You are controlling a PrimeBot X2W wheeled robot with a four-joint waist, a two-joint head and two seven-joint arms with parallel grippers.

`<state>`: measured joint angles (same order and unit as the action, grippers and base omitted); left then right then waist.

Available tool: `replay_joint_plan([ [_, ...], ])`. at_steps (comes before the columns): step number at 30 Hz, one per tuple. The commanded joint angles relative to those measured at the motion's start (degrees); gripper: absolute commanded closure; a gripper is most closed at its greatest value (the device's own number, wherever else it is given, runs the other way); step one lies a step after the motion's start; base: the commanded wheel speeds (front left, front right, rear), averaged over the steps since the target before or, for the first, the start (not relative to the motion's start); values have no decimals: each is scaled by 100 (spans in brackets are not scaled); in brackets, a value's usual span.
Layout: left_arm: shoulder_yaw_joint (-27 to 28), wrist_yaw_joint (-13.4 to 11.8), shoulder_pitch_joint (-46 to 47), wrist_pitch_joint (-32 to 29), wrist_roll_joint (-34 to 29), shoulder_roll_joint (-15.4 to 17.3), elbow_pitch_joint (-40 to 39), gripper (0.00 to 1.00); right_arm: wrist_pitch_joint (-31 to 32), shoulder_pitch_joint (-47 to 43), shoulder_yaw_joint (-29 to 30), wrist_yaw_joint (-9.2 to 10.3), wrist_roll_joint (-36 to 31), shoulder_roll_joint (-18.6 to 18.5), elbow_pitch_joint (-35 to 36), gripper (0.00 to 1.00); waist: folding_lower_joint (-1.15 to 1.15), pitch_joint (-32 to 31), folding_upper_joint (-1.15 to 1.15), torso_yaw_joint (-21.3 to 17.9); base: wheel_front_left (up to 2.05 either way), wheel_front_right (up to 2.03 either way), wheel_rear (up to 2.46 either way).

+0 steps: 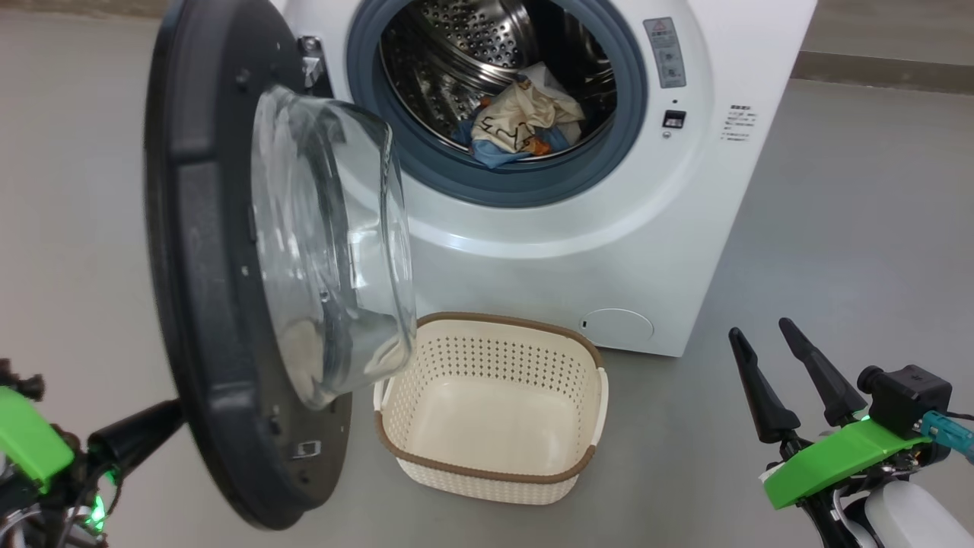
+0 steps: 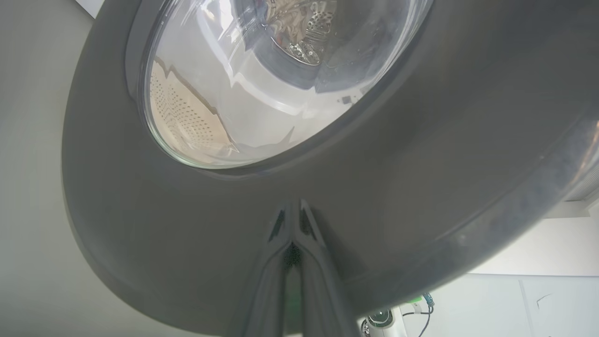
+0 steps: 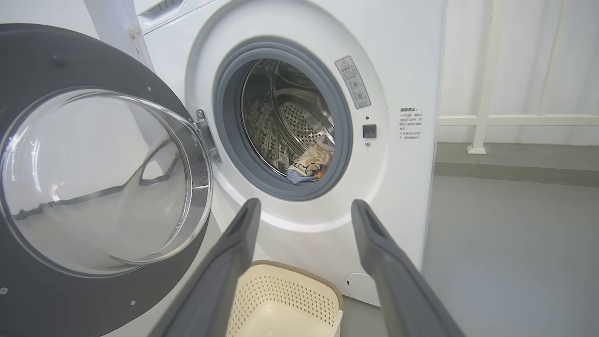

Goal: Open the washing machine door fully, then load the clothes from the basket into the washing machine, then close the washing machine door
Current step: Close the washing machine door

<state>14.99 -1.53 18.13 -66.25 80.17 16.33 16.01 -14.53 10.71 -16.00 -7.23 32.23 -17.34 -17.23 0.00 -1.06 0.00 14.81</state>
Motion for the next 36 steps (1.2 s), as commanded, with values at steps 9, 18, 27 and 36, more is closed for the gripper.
replay_joint_plan([
  [9, -3, -287, 45, -56, 76, -137, -899, 100, -47, 25, -69, -25, 6, -21, 142, 0, 0, 17, 0, -402, 0, 0, 0],
  [18, -33, -288, 184, 88, 116, -359, -1015, 100, -47, 52, -63, -25, -8, -15, 146, 0, 0, 23, 0, -924, 0, 0, 0],
  [27, 64, -155, 397, 456, 65, -517, -960, 100, -47, 67, -33, -25, -9, -11, 161, 0, 0, 84, 0, -1569, 0, 0, 0],
  [36, 118, -62, 685, 781, 33, -682, -857, 100, -47, 104, -3, -25, -30, 38, 185, 0, 0, 186, 0, -2097, 0, 0, 0],
])
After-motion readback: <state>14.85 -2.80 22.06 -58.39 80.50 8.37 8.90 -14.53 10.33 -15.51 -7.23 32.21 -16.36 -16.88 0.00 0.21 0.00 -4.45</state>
